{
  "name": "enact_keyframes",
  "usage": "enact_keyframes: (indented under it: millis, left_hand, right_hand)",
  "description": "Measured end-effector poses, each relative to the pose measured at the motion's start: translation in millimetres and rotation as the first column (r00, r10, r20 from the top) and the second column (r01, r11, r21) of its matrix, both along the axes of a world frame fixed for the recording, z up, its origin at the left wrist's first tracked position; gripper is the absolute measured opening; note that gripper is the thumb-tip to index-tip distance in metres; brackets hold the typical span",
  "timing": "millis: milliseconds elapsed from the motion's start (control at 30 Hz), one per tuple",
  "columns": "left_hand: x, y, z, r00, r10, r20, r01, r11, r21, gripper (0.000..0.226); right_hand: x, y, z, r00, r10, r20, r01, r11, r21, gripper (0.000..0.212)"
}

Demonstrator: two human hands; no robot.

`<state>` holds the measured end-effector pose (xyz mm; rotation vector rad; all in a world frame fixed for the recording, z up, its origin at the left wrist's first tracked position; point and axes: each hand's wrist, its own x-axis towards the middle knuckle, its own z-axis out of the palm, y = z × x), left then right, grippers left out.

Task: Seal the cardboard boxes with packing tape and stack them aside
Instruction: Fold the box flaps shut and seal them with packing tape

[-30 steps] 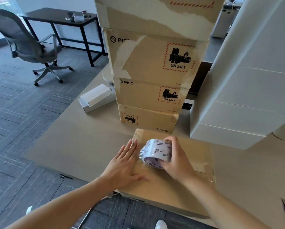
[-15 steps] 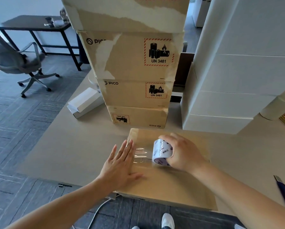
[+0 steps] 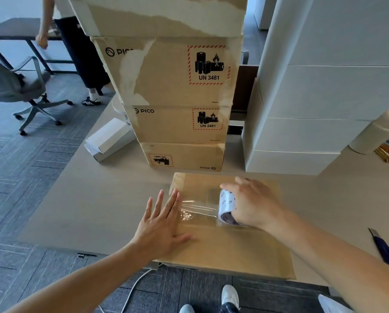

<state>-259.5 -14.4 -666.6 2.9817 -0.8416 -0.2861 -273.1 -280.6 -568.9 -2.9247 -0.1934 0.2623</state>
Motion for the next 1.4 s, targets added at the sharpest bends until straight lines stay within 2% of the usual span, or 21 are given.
enact_keyframes:
  millis: [100,300,467,733,800,900,967,1033,1100,1200,1333,1400]
  left_hand:
    - [1.5,2.0,0.5,0.999,0.001,-0.033,-0.001,1.000,0.019,0.108]
    - [4.1,1.6,7.1,0.997,-0.076,-0.016,0.077,0.996,0.041,0.098]
    - [6.9,3.2,1.3,0.979,-0.182,0.087,0.183,0.983,0.000,0.083]
    - [11.6,2.5,-2.3,0.944,-0.308,0.114,0.303,0.951,0.065,0.066]
    - [9.1,0.5,-1.8,0.938,-0.321,0.131,0.320,0.947,0.033,0.065]
    - [-2.6,-14.3,4.1,0.960,-0.267,0.086,0.273,0.959,-0.076,0.074]
    - [-12.2,-35.5,9.6,0.993,-0.115,-0.015,0.113,0.987,-0.115,0.101]
    - [-17.8,-58.8,10.8,0.998,0.024,-0.057,-0.028,0.997,-0.070,0.127]
    - [-20.5,-73.0,7.9,0.996,0.078,-0.049,-0.079,0.997,-0.024,0.140]
    - [-20.6,-73.4,4.6,0.998,0.056,-0.024,-0.057,0.998,-0.031,0.128]
    - [-19.9,-71.4,8.9,1.000,-0.007,-0.015,0.006,1.000,-0.028,0.117]
    - [-18.9,-70.8,9.2,0.999,-0.025,-0.028,0.024,0.999,-0.035,0.113]
  right_hand:
    - [-0.2,2.9,-5.8,0.999,0.024,0.028,-0.023,0.997,-0.067,0.060]
    - [-8.3,13.6,-17.5,0.995,0.012,0.100,-0.006,0.998,-0.063,0.057]
    - [-8.0,26.0,-16.2,0.995,0.040,0.090,-0.034,0.997,-0.068,0.057]
    - [-7.8,32.9,-12.3,0.995,0.032,0.096,-0.024,0.996,-0.083,0.047]
    - [-7.7,33.9,-12.0,0.994,0.030,0.101,-0.022,0.996,-0.084,0.045]
    - [-7.8,32.9,-12.3,0.995,0.034,0.099,-0.025,0.996,-0.087,0.049]
    - [-8.5,31.5,-11.9,0.995,0.037,0.091,-0.030,0.996,-0.087,0.054]
    - [-9.1,29.6,-11.0,0.996,0.039,0.078,-0.032,0.996,-0.086,0.059]
    - [-8.8,27.8,-10.9,0.997,0.038,0.072,-0.032,0.996,-0.084,0.063]
    - [-7.1,30.2,-12.3,0.995,0.037,0.094,-0.028,0.995,-0.095,0.059]
    - [-5.4,44.7,-16.2,0.982,0.060,0.177,-0.038,0.992,-0.121,0.040]
    - [-2.9,47.3,-16.6,0.977,0.074,0.198,-0.050,0.991,-0.124,0.043]
